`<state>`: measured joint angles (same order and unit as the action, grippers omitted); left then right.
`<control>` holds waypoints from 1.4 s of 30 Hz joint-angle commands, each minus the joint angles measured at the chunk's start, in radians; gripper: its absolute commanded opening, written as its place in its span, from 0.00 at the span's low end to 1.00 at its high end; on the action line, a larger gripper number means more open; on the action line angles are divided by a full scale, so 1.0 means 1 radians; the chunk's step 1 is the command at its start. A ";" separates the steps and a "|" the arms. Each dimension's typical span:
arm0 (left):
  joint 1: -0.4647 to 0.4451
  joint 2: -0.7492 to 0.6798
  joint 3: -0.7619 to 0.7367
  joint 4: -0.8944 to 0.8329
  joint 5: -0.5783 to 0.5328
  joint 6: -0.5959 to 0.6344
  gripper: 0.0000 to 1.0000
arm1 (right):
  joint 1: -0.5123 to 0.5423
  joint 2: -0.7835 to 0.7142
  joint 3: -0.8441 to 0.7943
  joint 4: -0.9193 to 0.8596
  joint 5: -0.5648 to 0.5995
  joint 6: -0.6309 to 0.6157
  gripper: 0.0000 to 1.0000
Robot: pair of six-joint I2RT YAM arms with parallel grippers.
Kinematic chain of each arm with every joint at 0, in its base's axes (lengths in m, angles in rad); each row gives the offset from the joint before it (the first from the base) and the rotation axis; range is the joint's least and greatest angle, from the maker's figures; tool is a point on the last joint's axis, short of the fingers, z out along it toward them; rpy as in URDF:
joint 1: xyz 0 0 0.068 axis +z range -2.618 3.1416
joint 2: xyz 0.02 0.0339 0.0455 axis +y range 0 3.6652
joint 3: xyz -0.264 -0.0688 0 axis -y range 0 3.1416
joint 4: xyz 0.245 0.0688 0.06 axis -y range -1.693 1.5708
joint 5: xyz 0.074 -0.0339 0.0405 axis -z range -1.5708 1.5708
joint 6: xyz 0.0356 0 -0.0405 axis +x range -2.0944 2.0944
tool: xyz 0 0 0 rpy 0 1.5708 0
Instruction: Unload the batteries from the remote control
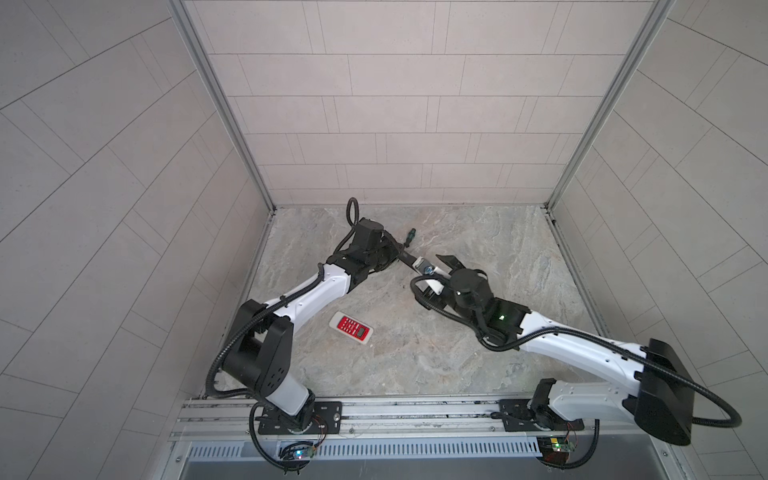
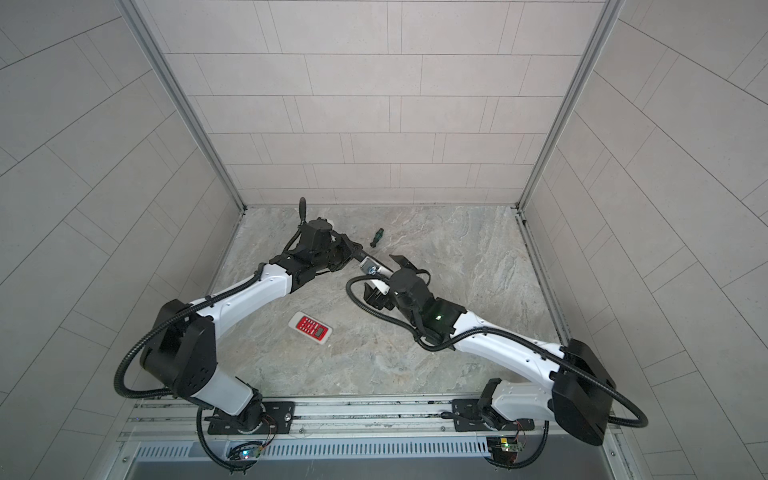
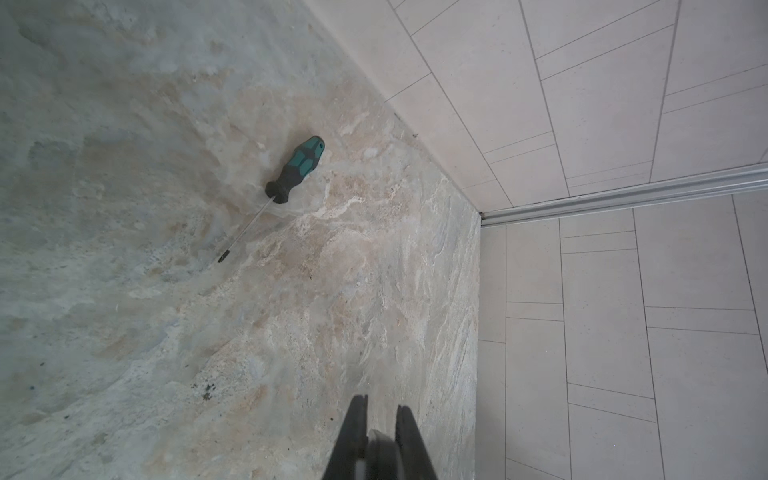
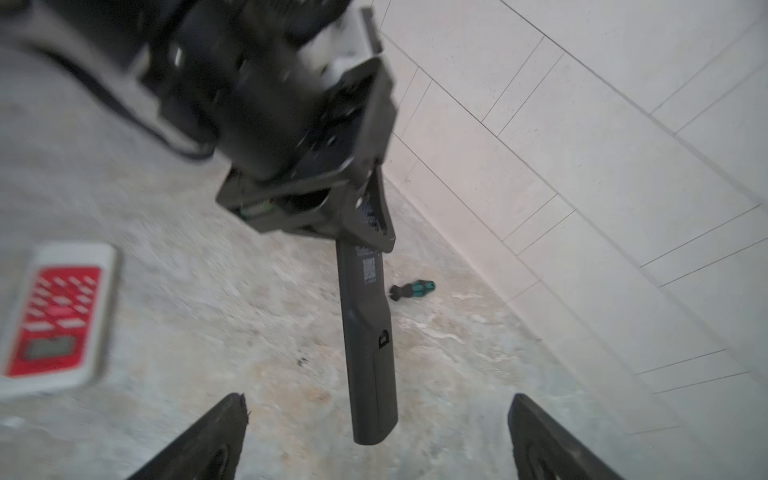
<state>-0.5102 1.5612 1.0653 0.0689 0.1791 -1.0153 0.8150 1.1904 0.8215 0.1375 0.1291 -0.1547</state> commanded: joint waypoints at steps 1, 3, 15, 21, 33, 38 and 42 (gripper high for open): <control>-0.036 -0.007 -0.100 0.228 -0.146 0.093 0.00 | -0.102 -0.046 -0.076 -0.044 -0.305 0.430 0.99; -0.060 0.008 -0.154 0.333 -0.170 0.152 0.00 | -0.148 -0.048 -0.083 -0.079 -0.328 0.568 0.98; -0.182 0.169 -0.479 1.108 -0.387 0.286 0.00 | -0.309 0.193 0.013 -0.236 -0.495 0.982 0.85; -0.202 0.199 -0.527 1.182 -0.420 0.285 0.00 | -0.318 0.303 0.037 -0.256 -0.513 0.983 0.80; -0.213 0.135 -0.511 0.924 -0.445 0.251 0.00 | -0.318 0.443 0.054 -0.107 -0.555 0.978 0.77; -0.212 0.109 -0.486 0.803 -0.448 0.237 0.00 | -0.318 0.464 0.071 -0.087 -0.561 0.963 0.77; -0.212 0.103 -0.456 0.707 -0.434 0.219 0.00 | -0.318 0.492 0.092 -0.066 -0.579 0.960 0.77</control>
<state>-0.7166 1.6806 0.5850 0.9081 -0.2436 -0.7784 0.4980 1.6566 0.8936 0.0387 -0.4339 0.8120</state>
